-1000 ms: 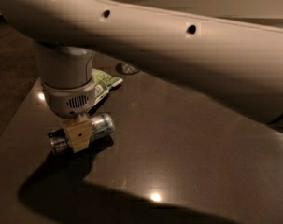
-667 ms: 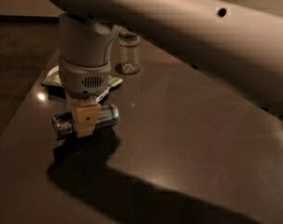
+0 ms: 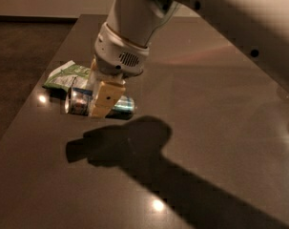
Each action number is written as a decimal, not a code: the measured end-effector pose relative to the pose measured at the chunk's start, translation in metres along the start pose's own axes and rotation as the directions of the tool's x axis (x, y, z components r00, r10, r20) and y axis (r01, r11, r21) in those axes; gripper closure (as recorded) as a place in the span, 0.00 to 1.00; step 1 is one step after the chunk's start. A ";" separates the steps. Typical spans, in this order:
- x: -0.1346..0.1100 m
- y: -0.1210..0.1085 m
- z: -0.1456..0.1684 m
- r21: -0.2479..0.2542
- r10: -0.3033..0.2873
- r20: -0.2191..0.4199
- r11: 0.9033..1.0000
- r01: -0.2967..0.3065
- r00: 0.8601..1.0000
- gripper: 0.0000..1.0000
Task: Place redbull can upright
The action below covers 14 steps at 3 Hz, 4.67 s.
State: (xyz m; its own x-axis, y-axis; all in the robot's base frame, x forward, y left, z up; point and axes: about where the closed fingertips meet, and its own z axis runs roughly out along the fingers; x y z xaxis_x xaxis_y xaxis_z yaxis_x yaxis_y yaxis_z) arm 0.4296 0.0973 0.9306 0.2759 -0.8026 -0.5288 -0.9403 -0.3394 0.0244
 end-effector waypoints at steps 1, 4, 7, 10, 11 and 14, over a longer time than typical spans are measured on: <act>0.005 0.002 -0.016 0.046 0.082 0.119 0.995 -0.088 0.990 1.00; 0.016 -0.011 -0.047 0.179 0.165 0.515 0.939 -0.294 0.841 1.00; 0.027 -0.013 -0.067 0.196 0.088 0.659 0.939 -0.283 0.747 1.00; 0.047 -0.001 -0.057 0.231 0.080 0.782 0.884 -0.406 0.618 1.00; 0.058 0.000 -0.048 0.234 0.071 0.816 0.867 -0.440 0.574 1.00; 0.076 0.002 -0.038 0.301 -0.026 0.867 0.823 -0.482 0.498 0.85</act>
Offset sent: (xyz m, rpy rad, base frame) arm 0.0252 -0.0382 0.0222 0.3907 0.0944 -0.3799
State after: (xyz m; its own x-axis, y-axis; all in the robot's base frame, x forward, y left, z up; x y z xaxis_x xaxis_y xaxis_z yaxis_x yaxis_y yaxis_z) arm 0.4559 0.0171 0.9225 -0.0107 0.0343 -0.9994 -0.9666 0.2555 0.0191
